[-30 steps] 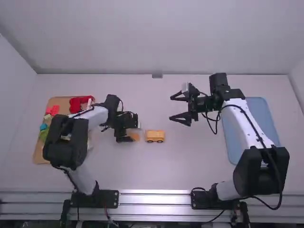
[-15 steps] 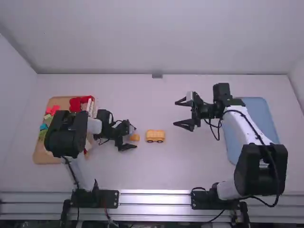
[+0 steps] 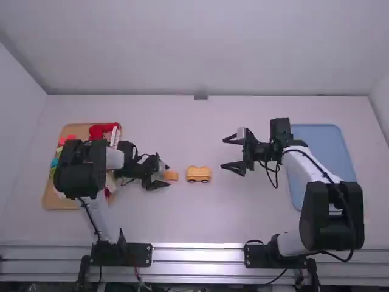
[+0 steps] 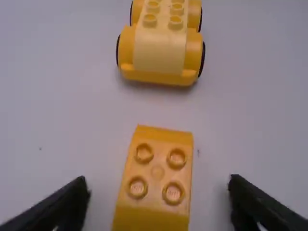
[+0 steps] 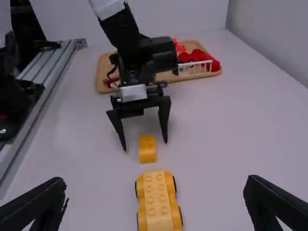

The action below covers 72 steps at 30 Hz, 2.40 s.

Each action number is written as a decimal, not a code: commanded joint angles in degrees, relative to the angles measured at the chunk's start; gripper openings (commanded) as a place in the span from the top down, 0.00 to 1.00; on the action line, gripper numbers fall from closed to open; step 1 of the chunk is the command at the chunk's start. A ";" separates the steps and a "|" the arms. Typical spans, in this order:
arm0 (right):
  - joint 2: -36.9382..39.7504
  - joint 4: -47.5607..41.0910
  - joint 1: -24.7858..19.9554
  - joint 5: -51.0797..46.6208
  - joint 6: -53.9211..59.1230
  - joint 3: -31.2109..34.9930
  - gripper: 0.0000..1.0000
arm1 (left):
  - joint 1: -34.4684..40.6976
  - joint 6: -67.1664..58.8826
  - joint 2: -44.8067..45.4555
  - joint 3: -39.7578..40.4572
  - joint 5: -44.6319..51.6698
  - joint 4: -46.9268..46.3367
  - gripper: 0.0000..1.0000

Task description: Assemble lego blocks to make yellow taxi

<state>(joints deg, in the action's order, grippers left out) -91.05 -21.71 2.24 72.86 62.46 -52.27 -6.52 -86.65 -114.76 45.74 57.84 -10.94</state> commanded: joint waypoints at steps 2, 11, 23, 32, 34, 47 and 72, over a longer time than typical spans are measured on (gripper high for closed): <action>1.27 1.18 1.20 0.22 -3.06 0.68 0.01 | -0.48 -2.38 -1.51 -0.31 -1.49 -0.57 0.39; 1.27 3.39 4.85 0.63 -3.10 0.66 0.01 | 1.77 -2.36 -1.51 -0.92 -2.10 0.83 0.54; 1.27 2.21 6.84 -9.92 0.87 4.15 0.01 | 0.98 -0.13 -0.09 -2.71 0.28 3.15 0.77; -6.58 47.39 6.45 -9.42 -20.57 23.56 0.01 | 4.20 0.20 10.27 2.91 1.11 -11.80 0.89; -11.63 58.62 8.20 -9.46 -22.84 26.03 0.01 | 5.97 0.24 12.72 3.78 1.27 -13.29 0.90; -31.39 70.07 10.51 -4.55 -25.59 15.15 0.01 | 15.69 13.00 15.02 3.69 -2.75 -5.29 0.90; -34.10 73.35 17.66 -17.38 -24.52 16.13 0.20 | 19.71 23.41 10.56 3.69 -3.26 4.57 0.90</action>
<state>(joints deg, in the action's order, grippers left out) -123.26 51.66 19.51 55.37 38.39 -34.76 12.45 -65.14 -102.94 49.60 52.66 -6.44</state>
